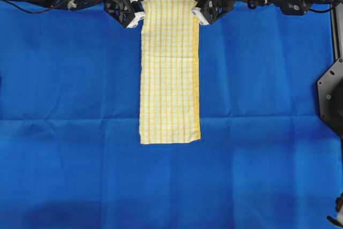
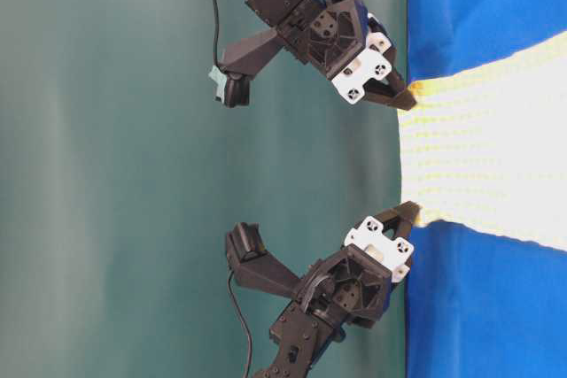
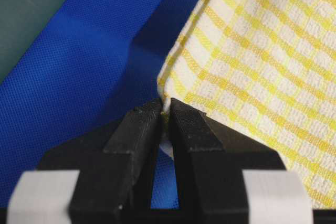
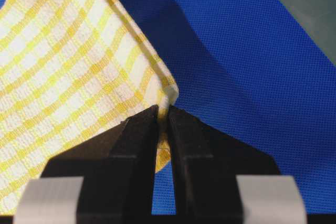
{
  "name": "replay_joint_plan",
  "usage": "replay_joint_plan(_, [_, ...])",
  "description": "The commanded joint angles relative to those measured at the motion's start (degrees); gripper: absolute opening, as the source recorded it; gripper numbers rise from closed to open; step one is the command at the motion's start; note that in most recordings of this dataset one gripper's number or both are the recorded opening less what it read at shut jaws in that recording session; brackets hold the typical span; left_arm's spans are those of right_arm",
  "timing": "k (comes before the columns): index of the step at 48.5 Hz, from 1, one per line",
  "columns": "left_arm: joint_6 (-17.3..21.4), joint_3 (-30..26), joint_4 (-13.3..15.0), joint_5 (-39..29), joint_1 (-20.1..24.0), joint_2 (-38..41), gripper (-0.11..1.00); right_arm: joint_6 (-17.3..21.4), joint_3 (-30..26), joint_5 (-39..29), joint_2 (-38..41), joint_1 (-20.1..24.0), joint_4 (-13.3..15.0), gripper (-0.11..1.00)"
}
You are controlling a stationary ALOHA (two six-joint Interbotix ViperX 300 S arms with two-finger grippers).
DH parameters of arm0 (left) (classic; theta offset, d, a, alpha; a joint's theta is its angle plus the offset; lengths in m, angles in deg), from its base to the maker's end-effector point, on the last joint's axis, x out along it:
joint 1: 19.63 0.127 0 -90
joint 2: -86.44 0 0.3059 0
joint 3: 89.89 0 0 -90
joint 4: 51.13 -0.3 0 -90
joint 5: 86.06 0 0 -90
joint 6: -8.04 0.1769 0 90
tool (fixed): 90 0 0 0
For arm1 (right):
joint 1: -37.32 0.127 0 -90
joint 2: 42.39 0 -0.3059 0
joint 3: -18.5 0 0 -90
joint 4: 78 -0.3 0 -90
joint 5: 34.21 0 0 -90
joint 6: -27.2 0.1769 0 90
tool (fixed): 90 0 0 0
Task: Fold the yellow towel.
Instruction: 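Fold the top end down over the bottom half with both grippers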
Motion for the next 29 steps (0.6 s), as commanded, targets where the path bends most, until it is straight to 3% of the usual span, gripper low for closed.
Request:
replay_joint_plan(1, [0.00, -0.26, 0.00, 0.18, -0.53, -2.29, 0.05, -0.09, -0.26, 0.09, -2.11, 0.18, 0.09, 0.06])
replay_joint_plan(17, [-0.18, 3.16, 0.00, -0.44, -5.98, -5.45, 0.05, 0.18, 4.57, 0.44, -6.24, 5.19, -0.70, 0.06])
replay_joint_plan(29, [-0.79, 8.17, 0.09, -0.44, -11.51, -10.11, 0.05, 0.18, 9.14, 2.81, -9.40, 11.43, -3.69, 0.06])
